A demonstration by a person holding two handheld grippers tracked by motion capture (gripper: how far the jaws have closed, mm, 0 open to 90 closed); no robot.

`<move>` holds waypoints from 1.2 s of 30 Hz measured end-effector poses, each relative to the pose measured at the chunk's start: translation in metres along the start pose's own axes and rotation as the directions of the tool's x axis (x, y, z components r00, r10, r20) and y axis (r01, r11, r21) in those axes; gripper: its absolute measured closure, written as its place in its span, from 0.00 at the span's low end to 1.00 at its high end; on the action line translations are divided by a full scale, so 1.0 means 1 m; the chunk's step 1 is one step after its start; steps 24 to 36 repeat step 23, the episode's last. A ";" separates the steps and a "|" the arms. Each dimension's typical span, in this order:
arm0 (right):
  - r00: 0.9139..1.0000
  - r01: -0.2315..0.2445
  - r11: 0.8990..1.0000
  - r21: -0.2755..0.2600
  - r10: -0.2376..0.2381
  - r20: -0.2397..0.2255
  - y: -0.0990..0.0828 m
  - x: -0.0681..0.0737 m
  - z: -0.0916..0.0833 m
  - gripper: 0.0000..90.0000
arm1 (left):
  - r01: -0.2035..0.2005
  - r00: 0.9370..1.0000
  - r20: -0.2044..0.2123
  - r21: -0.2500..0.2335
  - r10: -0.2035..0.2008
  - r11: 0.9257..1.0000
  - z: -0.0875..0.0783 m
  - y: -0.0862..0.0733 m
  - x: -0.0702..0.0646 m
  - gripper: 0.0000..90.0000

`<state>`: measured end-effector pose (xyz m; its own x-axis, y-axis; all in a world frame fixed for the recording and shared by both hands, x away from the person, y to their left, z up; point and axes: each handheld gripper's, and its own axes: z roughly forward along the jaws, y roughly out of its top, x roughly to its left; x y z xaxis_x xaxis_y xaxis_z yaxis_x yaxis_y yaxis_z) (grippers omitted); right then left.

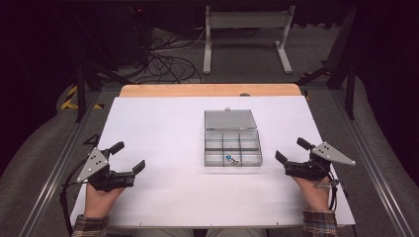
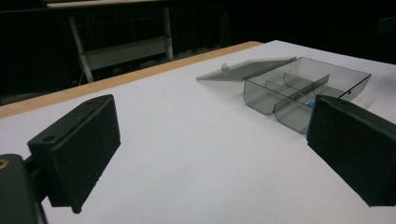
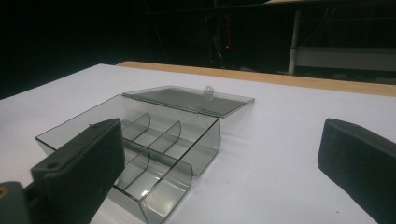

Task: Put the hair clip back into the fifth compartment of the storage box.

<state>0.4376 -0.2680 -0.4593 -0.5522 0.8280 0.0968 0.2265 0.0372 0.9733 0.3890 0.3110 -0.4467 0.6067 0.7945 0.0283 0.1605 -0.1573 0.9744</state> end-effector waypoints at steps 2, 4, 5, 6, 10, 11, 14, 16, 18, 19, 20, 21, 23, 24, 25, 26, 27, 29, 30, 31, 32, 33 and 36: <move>1.000 0.003 1.000 -0.001 -0.003 0.001 0.000 0.000 0.000 0.01 | -0.001 1.000 0.000 0.001 0.001 1.000 0.000 0.000 0.000 0.04; 1.000 0.004 1.000 -0.002 -0.004 0.001 0.000 -0.001 0.000 0.01 | 0.000 1.000 0.000 0.002 0.000 1.000 0.000 0.000 0.000 0.04; 1.000 0.003 1.000 -0.003 -0.003 0.002 0.000 -0.001 0.000 0.01 | 0.000 1.000 -0.001 0.002 0.000 1.000 0.000 0.000 0.000 0.04; 1.000 0.004 1.000 -0.003 -0.004 0.003 0.000 -0.001 0.000 0.01 | -0.002 1.000 0.000 0.002 0.002 1.000 0.000 0.000 0.000 0.04; 1.000 0.007 1.000 0.005 -0.007 0.011 0.000 -0.001 0.001 0.01 | -0.004 1.000 0.001 0.000 0.004 1.000 -0.001 0.001 0.000 0.04; 1.000 0.006 1.000 0.007 -0.006 0.010 0.000 -0.001 0.001 0.01 | -0.003 1.000 0.001 -0.001 0.003 1.000 -0.001 0.001 0.000 0.04; 1.000 0.009 1.000 0.005 -0.009 0.011 0.000 0.000 0.001 0.01 | -0.003 1.000 -0.001 0.001 0.003 1.000 -0.001 0.001 0.000 0.04; 1.000 0.005 1.000 0.002 -0.005 0.011 0.000 0.000 0.000 0.01 | 0.000 1.000 -0.002 -0.002 0.000 1.000 0.000 0.001 0.000 0.04; 1.000 0.007 1.000 -0.002 -0.007 0.012 0.000 -0.001 0.000 0.01 | 0.002 1.000 -0.002 -0.001 -0.002 1.000 0.000 0.000 0.000 0.04; 1.000 0.007 1.000 -0.002 -0.007 0.013 0.000 -0.001 0.000 0.01 | -0.004 1.000 -0.003 0.005 0.004 1.000 0.000 0.000 0.000 0.04; 1.000 0.006 1.000 0.001 -0.006 0.014 0.000 -0.001 0.000 0.01 | -0.003 1.000 -0.002 0.008 0.003 1.000 0.000 0.000 0.000 0.04; 1.000 0.007 1.000 0.002 -0.007 0.015 0.000 -0.001 0.000 0.01 | 0.002 1.000 -0.002 0.011 -0.002 1.000 0.000 0.000 0.000 0.04; 1.000 0.004 1.000 0.010 -0.005 0.021 0.000 -0.002 0.000 0.01 | 0.002 1.000 0.002 0.017 -0.002 1.000 0.002 -0.002 0.001 0.04; 1.000 0.004 1.000 0.010 -0.005 0.021 0.000 -0.002 0.000 0.01 | 0.002 1.000 0.002 0.017 -0.002 1.000 0.002 -0.002 0.001 0.04; 1.000 0.004 1.000 0.010 -0.005 0.021 0.000 -0.002 0.000 0.01 | 0.002 1.000 0.002 0.017 -0.002 1.000 0.002 -0.002 0.001 0.04; 1.000 0.004 1.000 0.010 -0.005 0.021 0.000 -0.002 0.000 0.01 | 0.002 1.000 0.002 0.017 -0.002 1.000 0.002 -0.002 0.001 0.04; 1.000 0.004 1.000 0.010 -0.005 0.021 0.000 -0.002 0.000 0.01 | 0.002 1.000 0.002 0.017 -0.002 1.000 0.002 -0.002 0.001 0.04; 1.000 0.004 1.000 0.010 -0.005 0.021 0.000 -0.002 0.000 0.01 | 0.002 1.000 0.002 0.017 -0.002 1.000 0.002 -0.002 0.001 0.04; 1.000 0.004 1.000 0.010 -0.005 0.021 0.000 -0.002 0.000 0.01 | 0.002 1.000 0.002 0.017 -0.002 1.000 0.002 -0.002 0.001 0.04; 1.000 0.004 1.000 0.010 -0.005 0.021 0.000 -0.002 0.000 0.01 | 0.002 1.000 0.002 0.017 -0.002 1.000 0.002 -0.002 0.001 0.04; 1.000 0.004 1.000 0.010 -0.005 0.021 0.000 -0.002 0.000 0.01 | 0.002 1.000 0.002 0.017 -0.002 1.000 0.002 -0.002 0.001 0.04; 1.000 0.004 1.000 0.010 -0.005 0.021 0.000 -0.002 0.000 0.01 | 0.002 1.000 0.002 0.017 -0.002 1.000 0.002 -0.002 0.001 0.04; 1.000 0.004 1.000 0.010 -0.005 0.021 0.000 -0.002 0.000 0.01 | 0.002 1.000 0.002 0.017 -0.002 1.000 0.002 -0.002 0.001 0.04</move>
